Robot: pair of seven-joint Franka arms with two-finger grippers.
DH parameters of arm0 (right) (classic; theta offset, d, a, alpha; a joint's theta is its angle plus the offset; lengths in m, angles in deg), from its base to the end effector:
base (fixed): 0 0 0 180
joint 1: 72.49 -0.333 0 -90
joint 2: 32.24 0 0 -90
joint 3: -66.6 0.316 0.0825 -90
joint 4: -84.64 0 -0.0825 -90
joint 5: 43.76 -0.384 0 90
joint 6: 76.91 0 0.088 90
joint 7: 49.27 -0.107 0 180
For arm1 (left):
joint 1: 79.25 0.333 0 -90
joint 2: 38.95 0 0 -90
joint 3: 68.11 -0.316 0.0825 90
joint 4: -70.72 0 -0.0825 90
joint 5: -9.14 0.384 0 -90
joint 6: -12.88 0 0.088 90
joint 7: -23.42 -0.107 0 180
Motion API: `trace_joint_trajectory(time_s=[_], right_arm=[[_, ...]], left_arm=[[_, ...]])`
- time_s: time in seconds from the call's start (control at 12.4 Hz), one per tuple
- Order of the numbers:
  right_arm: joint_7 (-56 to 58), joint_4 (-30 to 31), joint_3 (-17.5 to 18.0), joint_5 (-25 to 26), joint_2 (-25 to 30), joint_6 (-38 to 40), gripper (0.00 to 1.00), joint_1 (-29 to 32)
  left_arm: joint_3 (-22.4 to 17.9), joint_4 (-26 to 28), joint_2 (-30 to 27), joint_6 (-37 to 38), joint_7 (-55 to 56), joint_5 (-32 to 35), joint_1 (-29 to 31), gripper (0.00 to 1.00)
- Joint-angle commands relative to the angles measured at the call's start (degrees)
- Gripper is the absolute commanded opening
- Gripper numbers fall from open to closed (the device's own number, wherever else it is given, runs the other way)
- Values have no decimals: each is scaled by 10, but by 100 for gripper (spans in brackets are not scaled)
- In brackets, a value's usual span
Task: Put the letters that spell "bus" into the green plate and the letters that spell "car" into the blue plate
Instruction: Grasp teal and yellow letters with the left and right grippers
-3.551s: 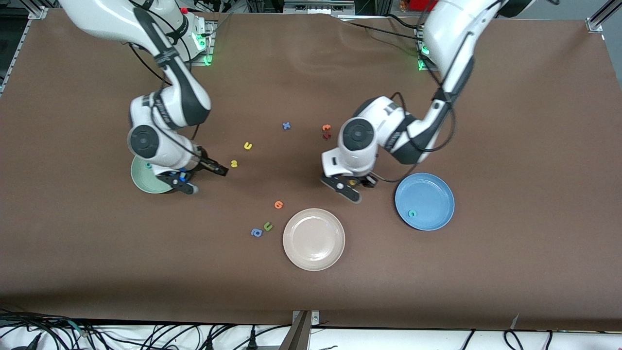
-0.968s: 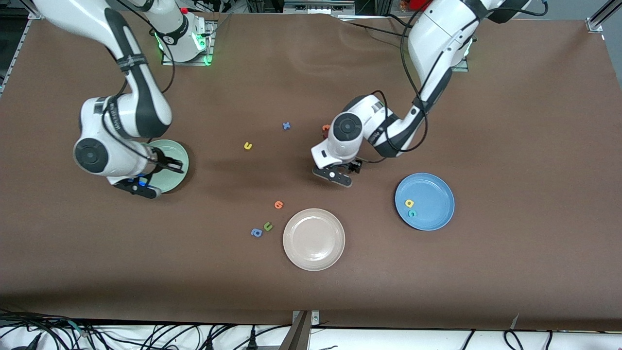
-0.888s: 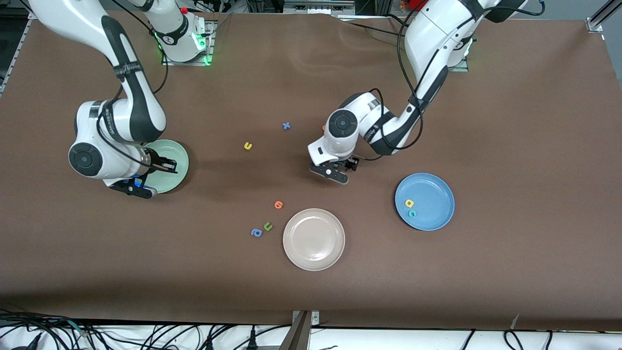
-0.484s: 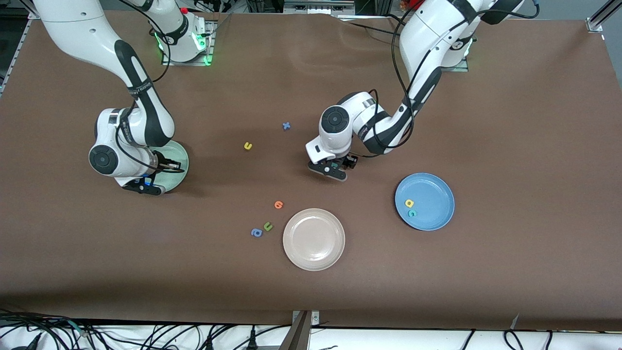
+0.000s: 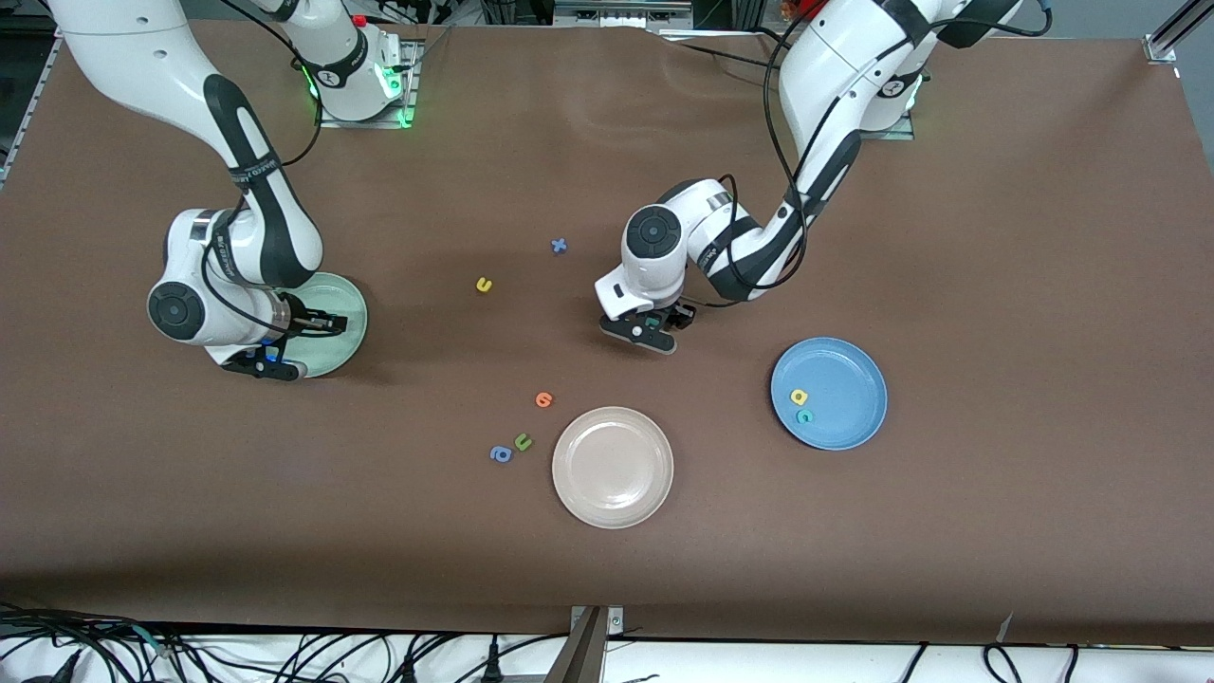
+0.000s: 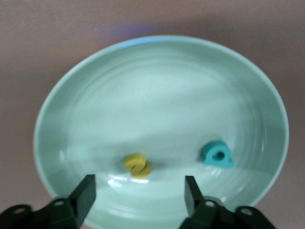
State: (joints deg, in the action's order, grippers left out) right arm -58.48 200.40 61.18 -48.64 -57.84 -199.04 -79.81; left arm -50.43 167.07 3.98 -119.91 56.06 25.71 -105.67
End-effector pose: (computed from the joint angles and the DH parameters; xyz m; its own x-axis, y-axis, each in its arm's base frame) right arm 0.5629 0.0224 0.2049 0.9289 -0.1783 -0.3246 -0.1749 -0.9838 0.0399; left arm 0.4976 -0.4476 0.1737 0.9431 -0.3268 -0.0613 -0.3288 -0.9441 -0.0259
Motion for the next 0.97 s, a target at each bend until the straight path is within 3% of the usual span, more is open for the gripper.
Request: trace_joint_trajectory(time_s=[0.0,0.08,0.48,0.65,0.89], right_arm=[[-56,-11,35,-41,43,54,99,1],[-93,-11,55,-51,51,53,99,1],[-353,-4,187,-53,40,-25,99,-7],[-414,6,197,-52,25,-66,99,-43],[-447,73,197,-52,16,-186,99,-68]], left_arm=[[-5,-4,0,0,14,21,-3,27],[-5,-4,0,-1,14,21,-3,21],[-5,-4,-34,31,0,21,17,21],[-2,-4,-54,68,-82,15,57,21],[-2,-4,-79,127,-198,14,107,24]])
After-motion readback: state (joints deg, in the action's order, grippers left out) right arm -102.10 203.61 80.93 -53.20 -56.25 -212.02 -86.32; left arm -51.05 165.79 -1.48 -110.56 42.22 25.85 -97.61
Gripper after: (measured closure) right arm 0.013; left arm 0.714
